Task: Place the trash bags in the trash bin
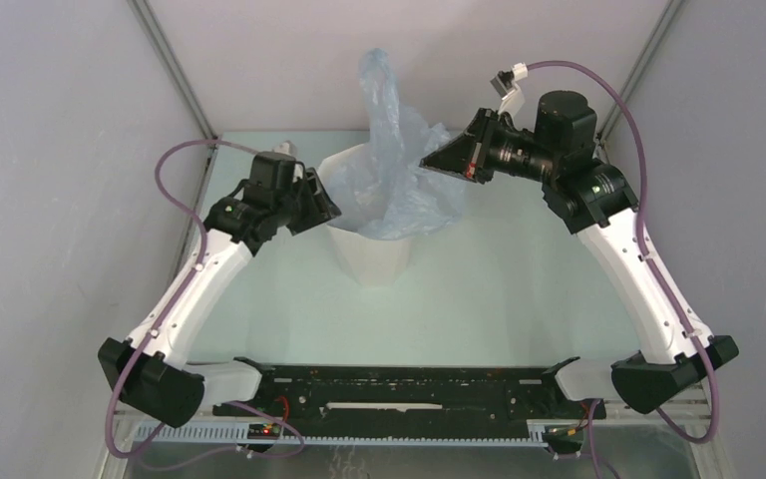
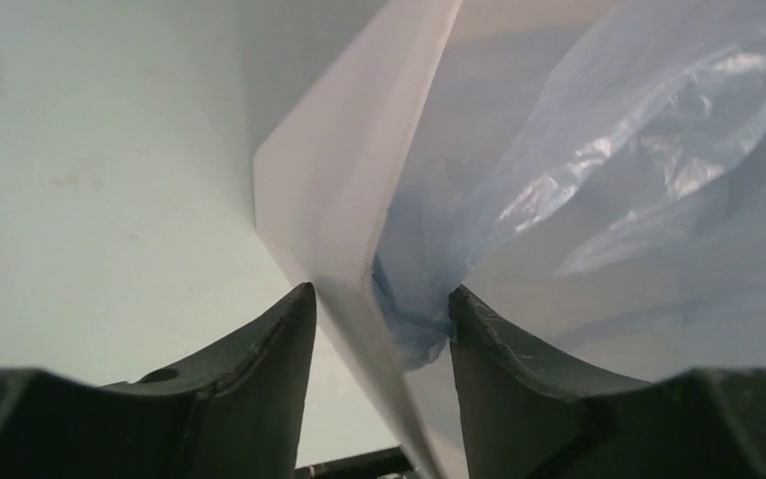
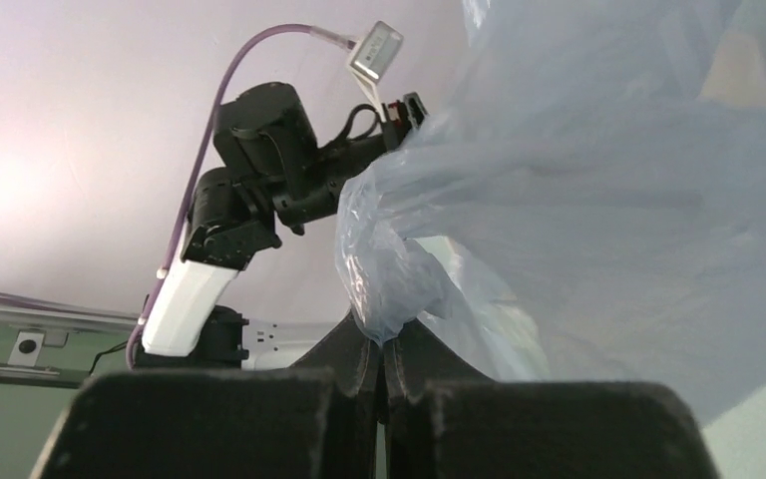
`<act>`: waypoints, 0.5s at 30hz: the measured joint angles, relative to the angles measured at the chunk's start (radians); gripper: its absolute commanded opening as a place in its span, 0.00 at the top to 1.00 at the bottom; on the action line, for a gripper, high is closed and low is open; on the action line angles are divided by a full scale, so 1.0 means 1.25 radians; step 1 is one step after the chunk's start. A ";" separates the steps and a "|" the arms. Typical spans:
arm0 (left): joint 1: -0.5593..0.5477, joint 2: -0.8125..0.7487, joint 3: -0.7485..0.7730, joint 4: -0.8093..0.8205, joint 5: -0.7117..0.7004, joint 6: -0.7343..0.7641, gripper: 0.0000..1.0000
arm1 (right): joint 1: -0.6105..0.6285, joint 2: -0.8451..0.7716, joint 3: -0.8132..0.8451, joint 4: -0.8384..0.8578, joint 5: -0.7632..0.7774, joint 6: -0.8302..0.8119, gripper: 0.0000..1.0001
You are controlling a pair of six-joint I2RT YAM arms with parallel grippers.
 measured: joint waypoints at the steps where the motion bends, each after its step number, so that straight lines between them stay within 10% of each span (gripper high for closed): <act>1: -0.012 0.000 -0.008 0.009 0.004 -0.009 0.48 | -0.001 -0.005 -0.003 0.000 0.000 0.000 1.00; 6: -0.108 -0.006 -0.075 0.126 0.023 -0.111 0.51 | -0.019 -0.042 -0.034 -0.001 0.000 0.000 1.00; 11: -0.160 -0.016 -0.104 0.171 0.063 -0.174 0.24 | -0.056 -0.093 -0.092 -0.003 -0.001 0.000 1.00; 15: -0.159 -0.043 -0.086 0.119 0.043 -0.154 0.20 | -0.083 -0.132 -0.137 -0.009 -0.002 0.000 1.00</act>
